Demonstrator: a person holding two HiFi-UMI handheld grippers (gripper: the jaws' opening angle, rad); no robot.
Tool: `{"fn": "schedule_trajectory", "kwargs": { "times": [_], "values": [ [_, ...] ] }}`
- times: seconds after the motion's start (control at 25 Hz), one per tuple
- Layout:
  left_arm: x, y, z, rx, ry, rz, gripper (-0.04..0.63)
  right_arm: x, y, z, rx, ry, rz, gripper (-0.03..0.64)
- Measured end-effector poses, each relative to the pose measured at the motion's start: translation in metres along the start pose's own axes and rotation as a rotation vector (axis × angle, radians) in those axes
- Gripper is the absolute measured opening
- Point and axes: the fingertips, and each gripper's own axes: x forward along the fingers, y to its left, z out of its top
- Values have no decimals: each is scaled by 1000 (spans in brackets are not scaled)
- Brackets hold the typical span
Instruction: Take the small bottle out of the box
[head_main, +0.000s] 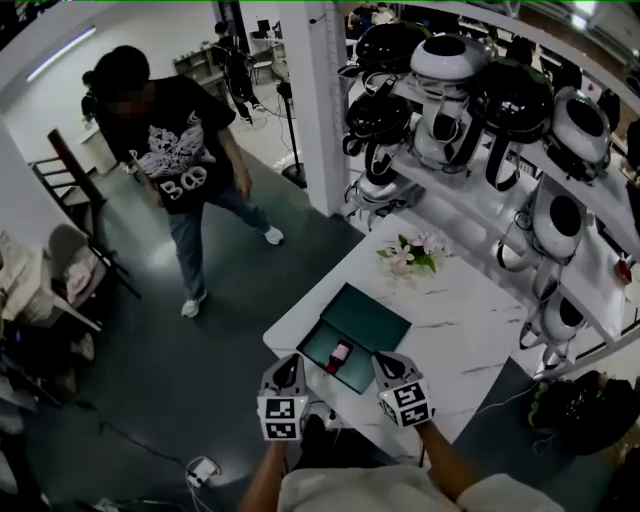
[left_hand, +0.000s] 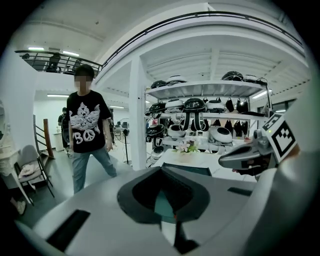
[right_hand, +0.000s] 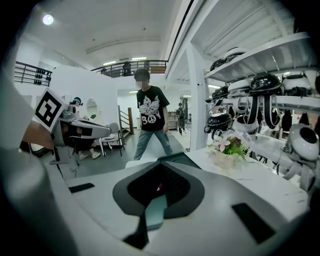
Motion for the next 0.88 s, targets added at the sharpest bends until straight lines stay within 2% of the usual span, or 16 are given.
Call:
{"fn": "schedule_trajectory", "kwargs": {
  "times": [0.28, 0.56, 0.72, 0.88],
  "values": [
    [16, 24, -9, -29, 25, -40, 18, 33, 25, -9, -6, 82, 33, 21],
    [32, 42, -35, -65, 69, -63, 18, 63, 35, -27, -44, 156, 60, 21],
    [41, 46, -52, -86, 99, -73, 18, 74, 38, -43, -97, 209, 82, 21],
    [49, 50, -64, -99, 119, -78, 18, 86, 43, -57, -194, 262, 116, 21]
  ]
}}
